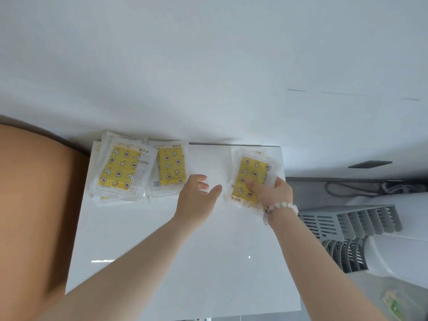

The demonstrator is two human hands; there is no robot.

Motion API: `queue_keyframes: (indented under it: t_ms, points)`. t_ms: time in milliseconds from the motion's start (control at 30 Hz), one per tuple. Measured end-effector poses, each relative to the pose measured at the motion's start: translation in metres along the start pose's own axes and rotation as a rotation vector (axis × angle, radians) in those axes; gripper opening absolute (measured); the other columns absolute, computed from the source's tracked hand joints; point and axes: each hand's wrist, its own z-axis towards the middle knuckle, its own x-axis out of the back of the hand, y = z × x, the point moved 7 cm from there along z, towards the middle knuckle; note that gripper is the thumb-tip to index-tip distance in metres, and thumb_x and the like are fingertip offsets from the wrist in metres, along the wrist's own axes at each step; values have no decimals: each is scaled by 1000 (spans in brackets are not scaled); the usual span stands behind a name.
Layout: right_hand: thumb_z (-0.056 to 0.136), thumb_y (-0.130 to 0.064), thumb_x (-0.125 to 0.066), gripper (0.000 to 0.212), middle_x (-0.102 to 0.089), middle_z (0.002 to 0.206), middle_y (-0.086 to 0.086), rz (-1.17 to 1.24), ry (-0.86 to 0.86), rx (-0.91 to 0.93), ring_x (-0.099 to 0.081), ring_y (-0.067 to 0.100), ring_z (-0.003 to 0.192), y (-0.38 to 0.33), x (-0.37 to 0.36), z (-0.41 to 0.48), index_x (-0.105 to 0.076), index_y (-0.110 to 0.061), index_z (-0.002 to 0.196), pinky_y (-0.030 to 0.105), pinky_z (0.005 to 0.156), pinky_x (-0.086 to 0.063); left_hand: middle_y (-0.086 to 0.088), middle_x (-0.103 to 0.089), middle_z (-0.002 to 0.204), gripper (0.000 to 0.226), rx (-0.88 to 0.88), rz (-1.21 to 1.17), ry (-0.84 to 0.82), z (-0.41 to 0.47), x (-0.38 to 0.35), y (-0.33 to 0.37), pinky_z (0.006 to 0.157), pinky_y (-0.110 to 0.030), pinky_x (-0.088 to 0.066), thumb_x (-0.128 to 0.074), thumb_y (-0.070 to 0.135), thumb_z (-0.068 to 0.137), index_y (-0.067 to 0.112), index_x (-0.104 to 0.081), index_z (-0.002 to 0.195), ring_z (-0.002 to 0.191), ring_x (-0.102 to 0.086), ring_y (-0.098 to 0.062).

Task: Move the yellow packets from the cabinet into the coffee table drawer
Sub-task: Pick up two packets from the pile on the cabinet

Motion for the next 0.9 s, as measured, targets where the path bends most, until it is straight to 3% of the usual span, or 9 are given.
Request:
queue_keyframes:
  t_ms: [167, 233, 300, 433, 567, 633, 700, 800, 900]
  points:
    - [72, -16, -79, 15, -74, 79, 5, 93, -152, 60, -71, 27, 78, 1, -9, -57, -70, -14, 84, 46, 75, -58, 13, -68, 97, 55, 105, -287, -357, -22, -14, 10, 70, -16, -48, -62, 61, 75, 19, -59, 111, 90, -65, -3]
    - [73, -11, -75, 10, -73, 78, 11, 87, -214, 63, -71, 30, 78, 6, -20, -72, -70, -9, 82, 47, 75, -58, 8, -73, 86, 36, 151, -431, -493, -34, -18, 12, 58, -12, -50, -58, 46, 81, 17, -67, 99, 74, -69, -2]
    - [72, -12, -71, 12, -70, 82, 18, 63, -242, 58, -68, 33, 75, 12, -30, -80, -69, -3, 80, 49, 77, -55, -2, -74, 85, 31, 161, -493, -568, -42, -19, 10, 58, -20, -53, -58, 36, 80, 12, -69, 96, 72, -70, -12]
    - [77, -15, -70, 14, -63, 60, 9, -66, -255, 115, -58, 18, 59, 13, -42, -81, -65, -2, 73, 29, 59, -51, -3, -71, 84, 32, 144, -477, -524, -43, -14, -7, 74, -31, -49, -64, 40, 68, 17, -74, 89, 79, -64, -19]
    - [77, -24, -71, 25, -60, 61, 12, -278, -166, 192, -46, 13, 53, 8, -45, -81, -62, -2, 68, 20, 50, -39, -6, -68, 83, 35, 152, -540, -465, -46, -10, -16, 68, -28, -50, -62, 39, 72, 11, -70, 91, 77, -64, -20]
    - [76, -26, -71, 26, -57, 57, 3, -310, -130, 231, -45, 10, 49, 3, -47, -84, -59, -8, 63, 15, 48, -37, -6, -70, 82, 29, 176, -611, -421, -49, -8, -20, 64, -28, -52, -61, 37, 76, 12, -71, 89, 73, -66, -20]
    - [76, -32, -70, 20, -59, 59, -10, -370, -119, 267, -55, 4, 54, -6, -48, -91, -57, -22, 66, 11, 52, -42, -7, -73, 92, 28, 215, -664, -355, -51, -4, -27, 71, -32, -54, -60, 34, 80, 15, -72, 96, 81, -70, -22]
    - [73, -41, -71, 19, -65, 69, -14, -556, -171, 318, -65, 6, 74, -17, -49, -96, -60, -28, 81, 23, 68, -53, -10, -72, 104, 38, 241, -678, -306, -54, 5, -33, 89, -44, -52, -61, 35, 78, 16, -68, 110, 97, -69, -28]
    - [67, -42, -80, 35, -66, 79, -13, -556, -326, 242, -63, 4, 79, -26, -39, -76, -61, -29, 94, 18, 57, -48, -7, -74, 98, 27, 287, -681, -257, -55, 14, -42, 87, -43, -53, -61, 32, 84, 17, -68, 106, 92, -70, -27]
